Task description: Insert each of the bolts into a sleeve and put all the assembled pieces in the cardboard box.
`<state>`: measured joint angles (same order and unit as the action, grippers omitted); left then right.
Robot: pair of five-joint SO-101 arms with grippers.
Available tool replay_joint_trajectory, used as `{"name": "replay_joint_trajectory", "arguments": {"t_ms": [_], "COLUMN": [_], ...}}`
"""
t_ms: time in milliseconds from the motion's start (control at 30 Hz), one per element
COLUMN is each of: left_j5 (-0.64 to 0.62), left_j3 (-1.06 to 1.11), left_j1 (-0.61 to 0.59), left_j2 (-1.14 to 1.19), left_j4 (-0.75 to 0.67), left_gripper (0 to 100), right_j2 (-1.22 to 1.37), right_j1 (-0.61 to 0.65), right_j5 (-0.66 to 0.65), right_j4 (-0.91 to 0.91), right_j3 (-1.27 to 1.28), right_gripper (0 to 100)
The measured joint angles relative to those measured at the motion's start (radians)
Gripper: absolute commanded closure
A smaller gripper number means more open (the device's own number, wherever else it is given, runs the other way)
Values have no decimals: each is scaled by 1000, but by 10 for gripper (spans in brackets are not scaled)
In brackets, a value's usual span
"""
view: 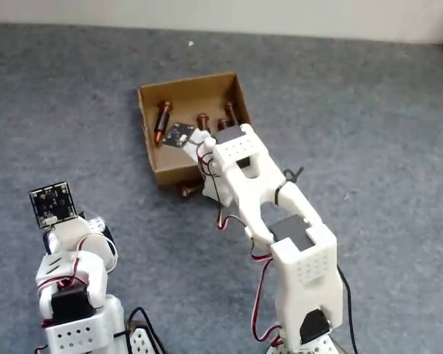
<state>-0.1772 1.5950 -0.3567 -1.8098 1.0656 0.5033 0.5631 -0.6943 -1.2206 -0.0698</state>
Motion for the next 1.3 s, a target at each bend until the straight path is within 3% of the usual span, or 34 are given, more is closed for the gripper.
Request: {"name": "replay_joint_trajectory", "arguments": {"t_ms": [267,633,900,1067,1300], "left_j5": [0,0,0,0,0], "left_j3": [0,0,11,14,-18], "left_j1": [0,0,89,183,193], "left_j2": [0,0,0,0,0], "left_j4": [0,0,0,0,0], "left_gripper": [994,993,993,993,994], "right_j2": [-272,-810,-980,-1046,-1168], "right_j1": [28,26,-110,-207,-236], "right_j5": [6,190,287,364,445], "right_j4": [-18,-21,-14,109,284], "right_j3": [126,466,623,772,973], "right_gripper": [994,994,994,994,994]}}
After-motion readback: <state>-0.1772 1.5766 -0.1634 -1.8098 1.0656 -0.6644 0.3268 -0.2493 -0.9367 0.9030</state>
